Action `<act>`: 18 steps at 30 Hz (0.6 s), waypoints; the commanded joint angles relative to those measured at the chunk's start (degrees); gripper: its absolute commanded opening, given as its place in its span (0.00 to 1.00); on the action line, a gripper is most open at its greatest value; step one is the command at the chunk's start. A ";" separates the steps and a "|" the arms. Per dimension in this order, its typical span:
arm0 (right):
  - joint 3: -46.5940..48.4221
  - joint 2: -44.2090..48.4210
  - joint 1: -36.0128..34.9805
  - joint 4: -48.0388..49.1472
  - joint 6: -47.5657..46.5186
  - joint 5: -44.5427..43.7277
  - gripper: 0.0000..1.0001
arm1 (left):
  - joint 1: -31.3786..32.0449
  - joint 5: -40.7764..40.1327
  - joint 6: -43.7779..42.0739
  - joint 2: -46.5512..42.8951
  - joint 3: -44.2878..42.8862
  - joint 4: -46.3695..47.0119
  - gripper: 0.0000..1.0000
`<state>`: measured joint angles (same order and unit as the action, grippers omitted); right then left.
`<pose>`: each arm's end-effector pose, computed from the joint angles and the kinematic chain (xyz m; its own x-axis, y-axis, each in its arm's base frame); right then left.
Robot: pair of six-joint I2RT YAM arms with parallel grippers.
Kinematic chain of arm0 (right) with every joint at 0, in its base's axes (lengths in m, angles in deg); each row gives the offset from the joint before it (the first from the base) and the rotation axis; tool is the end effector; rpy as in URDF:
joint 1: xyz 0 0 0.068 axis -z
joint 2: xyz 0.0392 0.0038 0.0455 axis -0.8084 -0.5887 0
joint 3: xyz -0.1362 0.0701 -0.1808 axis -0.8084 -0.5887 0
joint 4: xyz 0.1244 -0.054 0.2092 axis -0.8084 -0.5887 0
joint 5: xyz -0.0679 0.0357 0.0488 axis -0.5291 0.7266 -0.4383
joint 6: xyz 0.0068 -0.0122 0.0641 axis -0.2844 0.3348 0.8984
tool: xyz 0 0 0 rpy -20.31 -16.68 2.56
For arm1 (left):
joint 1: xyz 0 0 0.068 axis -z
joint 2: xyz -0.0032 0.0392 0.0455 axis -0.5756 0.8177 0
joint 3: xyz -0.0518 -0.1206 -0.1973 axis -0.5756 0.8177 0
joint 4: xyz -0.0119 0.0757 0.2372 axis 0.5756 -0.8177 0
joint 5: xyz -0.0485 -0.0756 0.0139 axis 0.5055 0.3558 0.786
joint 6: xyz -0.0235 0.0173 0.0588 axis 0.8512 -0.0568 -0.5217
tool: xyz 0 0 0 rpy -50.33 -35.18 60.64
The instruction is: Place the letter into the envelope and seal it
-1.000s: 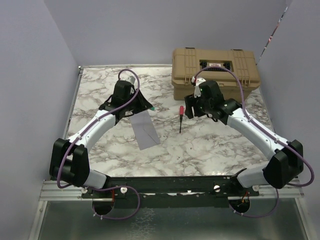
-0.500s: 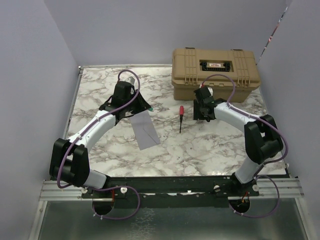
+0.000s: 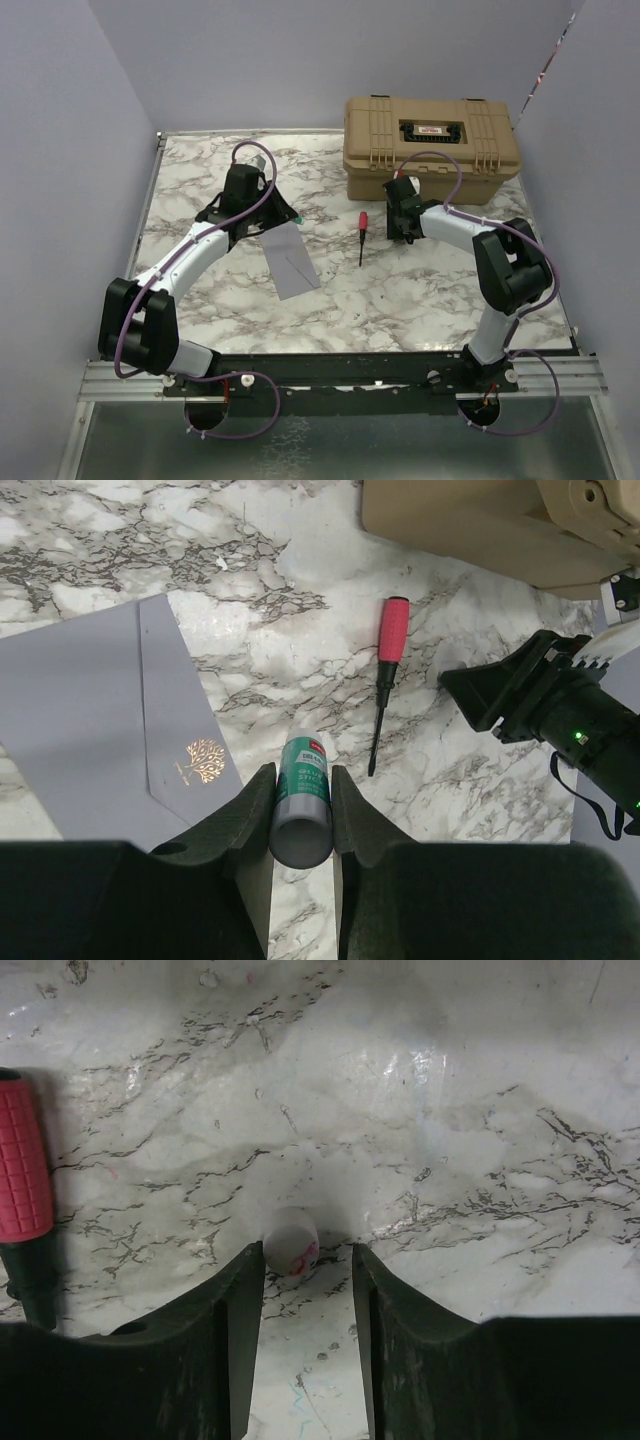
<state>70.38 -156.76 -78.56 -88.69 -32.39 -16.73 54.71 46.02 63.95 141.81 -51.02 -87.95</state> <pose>0.3284 0.1324 0.1247 -0.8164 -0.0063 -0.5775 0.0453 0.9962 -0.0748 0.2991 -0.1193 0.2260 -0.7563 -0.3847 -0.5292 0.0302 0.7875 -0.6156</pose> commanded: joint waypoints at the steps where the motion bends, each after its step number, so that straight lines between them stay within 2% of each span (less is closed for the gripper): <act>1: 0.96 -1.26 0.45 3.22 -1.63 -2.43 0.41 | -0.50 -0.35 -0.90 -2.14 1.14 -0.72 0.00; 10: 1.81 -2.53 1.00 3.76 -2.71 -0.86 0.30 | -0.85 0.31 -0.99 -2.23 1.41 -0.72 0.00; 15: 1.26 -0.10 1.10 4.39 -3.01 -0.03 0.07 | -0.90 1.49 -1.52 -2.41 1.27 -0.70 0.00; 18: 1.19 2.91 1.11 3.63 -3.75 1.56 0.01 | -0.92 3.44 -2.45 -2.49 0.61 -0.58 0.00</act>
<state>70.58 -157.57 -78.30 -87.33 -34.40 -16.66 54.21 46.42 63.60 141.22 -50.28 -87.97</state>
